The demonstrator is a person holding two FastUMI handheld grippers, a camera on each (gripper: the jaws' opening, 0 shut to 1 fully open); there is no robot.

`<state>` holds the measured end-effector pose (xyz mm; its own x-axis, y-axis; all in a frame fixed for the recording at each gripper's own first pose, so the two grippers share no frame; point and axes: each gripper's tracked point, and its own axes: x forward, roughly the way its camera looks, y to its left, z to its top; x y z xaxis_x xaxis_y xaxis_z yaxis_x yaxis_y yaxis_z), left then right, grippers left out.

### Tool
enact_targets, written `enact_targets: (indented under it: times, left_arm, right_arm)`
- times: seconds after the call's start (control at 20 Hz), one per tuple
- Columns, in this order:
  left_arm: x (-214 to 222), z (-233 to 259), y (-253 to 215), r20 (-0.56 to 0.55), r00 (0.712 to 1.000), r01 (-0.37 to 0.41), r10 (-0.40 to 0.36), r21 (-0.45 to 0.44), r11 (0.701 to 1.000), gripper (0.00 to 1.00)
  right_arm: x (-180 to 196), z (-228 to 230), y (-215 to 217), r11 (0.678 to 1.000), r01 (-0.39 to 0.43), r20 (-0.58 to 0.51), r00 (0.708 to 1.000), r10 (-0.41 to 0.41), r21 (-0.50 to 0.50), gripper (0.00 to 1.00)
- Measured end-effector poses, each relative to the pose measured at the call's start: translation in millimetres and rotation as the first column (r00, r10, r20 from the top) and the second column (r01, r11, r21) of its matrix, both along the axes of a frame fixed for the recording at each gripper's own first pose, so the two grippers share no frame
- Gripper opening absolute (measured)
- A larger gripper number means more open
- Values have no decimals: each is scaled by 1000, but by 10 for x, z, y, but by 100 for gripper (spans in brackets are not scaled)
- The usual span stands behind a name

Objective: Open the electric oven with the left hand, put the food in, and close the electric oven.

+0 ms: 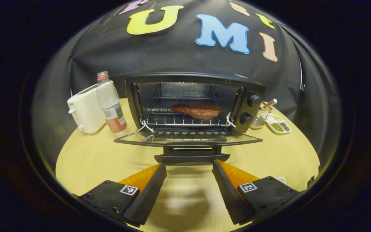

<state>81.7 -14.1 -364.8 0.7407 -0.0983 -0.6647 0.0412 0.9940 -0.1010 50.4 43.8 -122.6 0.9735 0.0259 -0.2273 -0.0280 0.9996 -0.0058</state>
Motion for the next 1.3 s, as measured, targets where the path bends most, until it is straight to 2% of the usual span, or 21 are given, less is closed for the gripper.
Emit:
enact_targets:
  times: [0.15,0.2,0.6,0.75,0.85,0.95,1.1,1.3]
  left_arm:
    - [49,52,8,8,1000,-11,11,-19,1000,100]
    - [66,81,8,16,1000,-5,5,-16,1000,98]
    - [345,524,16,167,985,42,-50,49,998,100]
    - [493,533,-31,205,977,45,-52,38,998,97]
    - [646,731,-2,260,965,35,-42,34,999,100]
    - [695,980,0,313,949,28,-37,33,999,98]
    - [592,1429,-65,394,919,25,-35,31,999,100]
    - [223,2119,-151,494,869,-22,5,30,999,100]
  right_arm:
    - [33,-13,45,1000,-3,-3,1000,3,8,98]
    - [44,-19,58,1000,-6,-3,1000,6,7,98]
    - [124,-107,165,1000,-22,-14,1000,22,-6,98]
    - [167,-105,160,1000,-15,-17,1000,15,-12,98]
    - [170,-73,147,1000,-4,-5,1000,4,-7,98]
    - [179,-35,121,1000,4,5,1000,-4,6,98]
    - [173,137,47,1000,4,51,999,-5,19,98]
    - [111,384,-92,999,-25,116,993,21,29,98]
